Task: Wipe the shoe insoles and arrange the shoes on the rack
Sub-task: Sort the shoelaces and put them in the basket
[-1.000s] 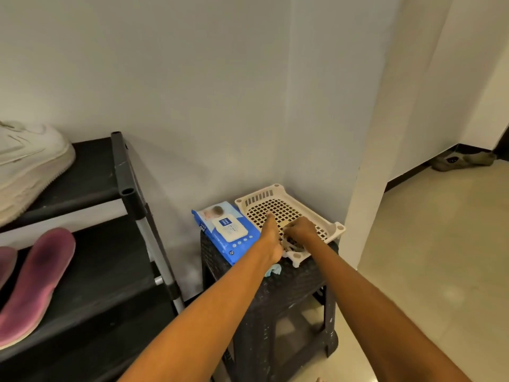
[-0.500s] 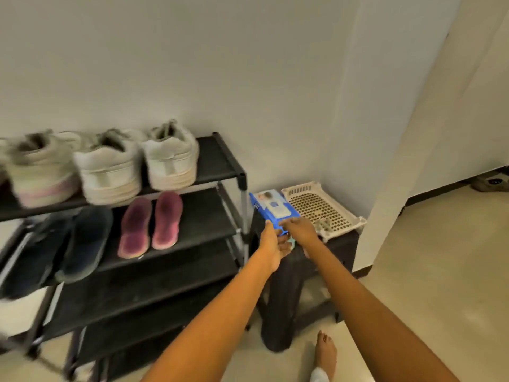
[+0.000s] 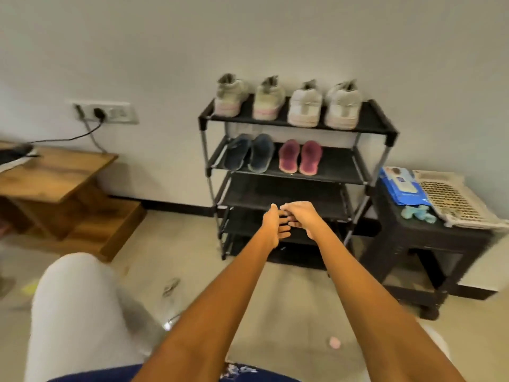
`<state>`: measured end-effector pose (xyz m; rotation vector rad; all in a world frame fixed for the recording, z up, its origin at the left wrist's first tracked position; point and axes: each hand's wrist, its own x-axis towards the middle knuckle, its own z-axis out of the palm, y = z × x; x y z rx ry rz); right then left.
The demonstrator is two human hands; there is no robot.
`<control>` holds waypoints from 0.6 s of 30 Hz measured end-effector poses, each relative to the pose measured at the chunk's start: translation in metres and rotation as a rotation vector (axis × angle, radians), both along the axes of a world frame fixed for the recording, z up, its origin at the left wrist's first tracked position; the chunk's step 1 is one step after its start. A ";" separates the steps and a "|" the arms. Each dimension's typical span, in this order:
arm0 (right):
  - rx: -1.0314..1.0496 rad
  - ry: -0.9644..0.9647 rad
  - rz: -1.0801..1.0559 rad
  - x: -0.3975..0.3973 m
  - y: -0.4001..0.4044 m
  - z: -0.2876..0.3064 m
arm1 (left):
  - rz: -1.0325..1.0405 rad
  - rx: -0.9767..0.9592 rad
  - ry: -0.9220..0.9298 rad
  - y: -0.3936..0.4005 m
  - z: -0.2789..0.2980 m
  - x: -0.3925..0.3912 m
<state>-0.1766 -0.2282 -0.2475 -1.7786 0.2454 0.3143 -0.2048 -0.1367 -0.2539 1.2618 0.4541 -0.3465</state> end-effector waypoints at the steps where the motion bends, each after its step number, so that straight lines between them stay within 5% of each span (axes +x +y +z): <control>1: -0.015 0.026 0.048 -0.012 0.025 -0.012 | 0.060 0.006 0.013 0.018 -0.010 -0.014; 12: -0.256 0.130 0.304 -0.057 0.181 -0.133 | 0.292 0.057 0.251 0.158 -0.126 -0.052; 18: -0.359 0.231 0.503 -0.038 0.272 -0.244 | 0.419 0.118 0.435 0.242 -0.239 -0.040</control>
